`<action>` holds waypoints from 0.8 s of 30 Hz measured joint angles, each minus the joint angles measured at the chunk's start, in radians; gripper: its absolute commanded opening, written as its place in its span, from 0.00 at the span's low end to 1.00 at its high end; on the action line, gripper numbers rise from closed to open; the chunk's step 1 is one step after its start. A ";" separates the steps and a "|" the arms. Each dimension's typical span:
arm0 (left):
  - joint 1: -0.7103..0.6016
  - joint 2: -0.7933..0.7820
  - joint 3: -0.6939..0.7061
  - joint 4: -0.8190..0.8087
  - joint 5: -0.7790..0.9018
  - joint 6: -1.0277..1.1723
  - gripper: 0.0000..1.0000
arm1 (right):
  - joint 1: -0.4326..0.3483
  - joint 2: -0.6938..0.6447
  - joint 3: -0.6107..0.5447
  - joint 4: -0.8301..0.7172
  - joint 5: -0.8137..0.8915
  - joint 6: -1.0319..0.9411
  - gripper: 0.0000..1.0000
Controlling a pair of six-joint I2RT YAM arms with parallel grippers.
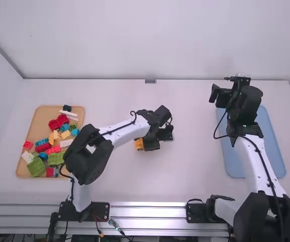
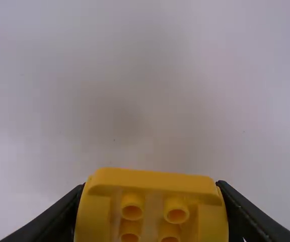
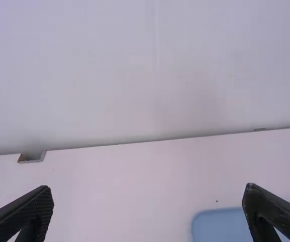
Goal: Assemble lego blocks to make yellow taxi
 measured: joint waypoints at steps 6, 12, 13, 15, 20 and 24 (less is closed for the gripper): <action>0.002 -0.041 -0.109 0.094 0.042 0.002 0.25 | 0.003 0.000 0.000 -0.001 0.000 0.000 0.99; 0.002 -0.041 -0.159 0.097 0.076 0.032 0.32 | 0.026 0.000 0.000 -0.001 0.000 0.001 0.99; 0.002 -0.041 -0.159 0.095 0.086 0.040 0.34 | 0.030 0.000 0.000 -0.001 0.000 0.000 0.99; 0.002 -0.041 -0.159 0.085 0.112 0.060 0.39 | 0.042 0.000 0.000 -0.001 0.000 -0.004 0.99; 0.002 -0.041 -0.181 0.161 0.128 0.079 0.43 | 0.060 0.000 0.000 -0.001 -0.002 -0.008 0.99; 0.002 -0.041 -0.214 0.184 0.128 0.086 0.61 | 0.060 0.000 0.000 -0.001 -0.003 -0.007 0.99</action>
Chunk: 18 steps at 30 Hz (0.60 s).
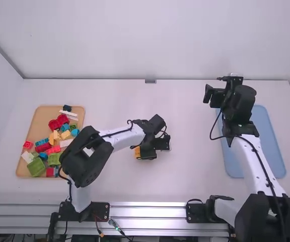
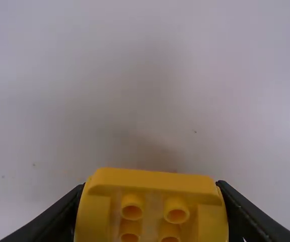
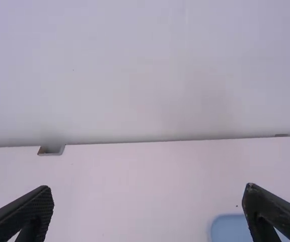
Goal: Assemble lego blocks to make yellow taxi
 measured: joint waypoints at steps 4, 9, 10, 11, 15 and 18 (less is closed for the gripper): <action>0.000 0.000 -0.006 0.020 -0.001 0.007 0.99 | 0.000 0.000 0.000 0.000 0.000 0.002 0.99; 0.001 0.000 -0.006 0.044 -0.004 0.007 0.99 | 0.000 0.000 0.000 -0.001 0.000 0.000 0.99; 0.001 0.000 -0.006 0.051 -0.010 0.007 0.99 | 0.000 0.000 0.000 -0.001 -0.001 0.001 0.99; 0.001 0.000 -0.006 0.055 -0.025 0.007 0.99 | 0.000 0.000 0.000 -0.001 -0.001 0.001 0.99; 0.003 -0.008 -0.006 0.063 -0.086 0.007 0.99 | 0.000 0.000 0.000 -0.001 0.000 0.002 0.99; 0.014 -0.056 -0.006 0.058 -0.112 0.007 0.99 | 0.000 0.000 0.000 -0.001 -0.001 0.001 0.99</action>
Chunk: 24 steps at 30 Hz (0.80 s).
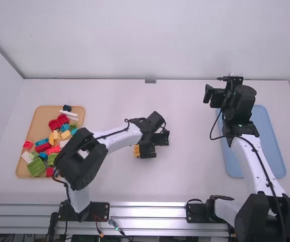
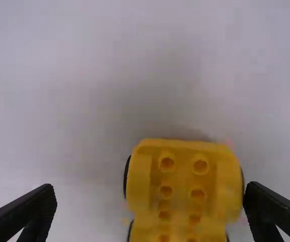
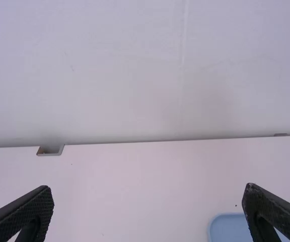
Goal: Assemble lego blocks to make yellow taxi
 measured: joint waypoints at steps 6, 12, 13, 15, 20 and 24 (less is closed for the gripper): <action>0.125 -0.260 0.001 0.051 -0.073 0.008 0.99 | 0.000 0.000 0.000 0.004 0.000 0.002 0.99; 0.334 -0.391 0.091 -0.027 -0.212 0.004 0.99 | 0.002 0.000 0.000 0.004 0.000 0.003 0.99; 0.382 -0.401 0.119 -0.072 -0.216 -0.002 0.99 | 0.003 0.000 0.000 0.004 0.001 0.007 0.99; 0.453 -0.406 0.157 -0.134 -0.202 -0.008 0.99 | 0.002 0.000 0.000 0.004 0.000 0.003 0.99; 0.713 -0.387 0.245 -0.267 -0.097 -0.020 0.99 | 0.002 0.000 0.000 0.004 0.000 0.004 0.99; 0.874 -0.309 0.306 -0.322 -0.065 -0.013 0.99 | 0.003 0.000 0.000 0.004 0.000 0.007 0.99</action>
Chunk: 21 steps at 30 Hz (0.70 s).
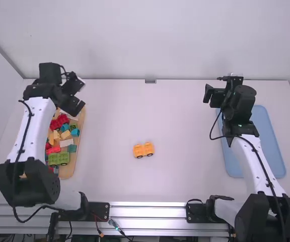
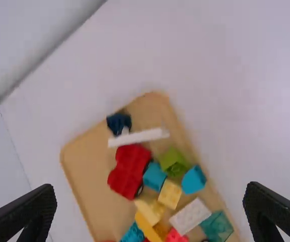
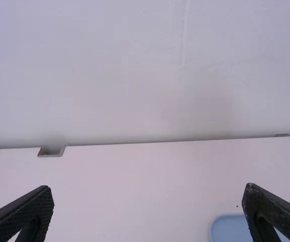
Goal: Assemble lego blocks to make yellow taxi
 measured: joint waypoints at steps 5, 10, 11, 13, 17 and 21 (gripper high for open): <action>0.151 0.167 0.053 -0.067 0.016 0.084 0.99 | 0.000 0.000 0.000 0.000 0.000 -0.002 0.99; 0.212 0.312 0.076 -0.102 0.016 0.159 0.81 | 0.000 0.000 0.000 -0.001 0.000 -0.002 0.99; 0.224 0.342 0.082 -0.120 0.015 0.183 0.73 | 0.000 0.000 0.000 -0.001 0.000 0.000 0.99; 0.237 0.381 0.089 -0.150 0.015 0.222 0.66 | 0.000 0.000 0.000 0.000 -0.001 -0.003 0.99; 0.254 0.414 0.091 -0.156 0.014 0.257 0.62 | 0.000 0.000 0.000 -0.001 -0.001 -0.002 0.99; 0.272 0.427 0.088 -0.130 0.003 0.290 0.54 | 0.016 0.000 0.000 0.000 0.000 0.001 0.99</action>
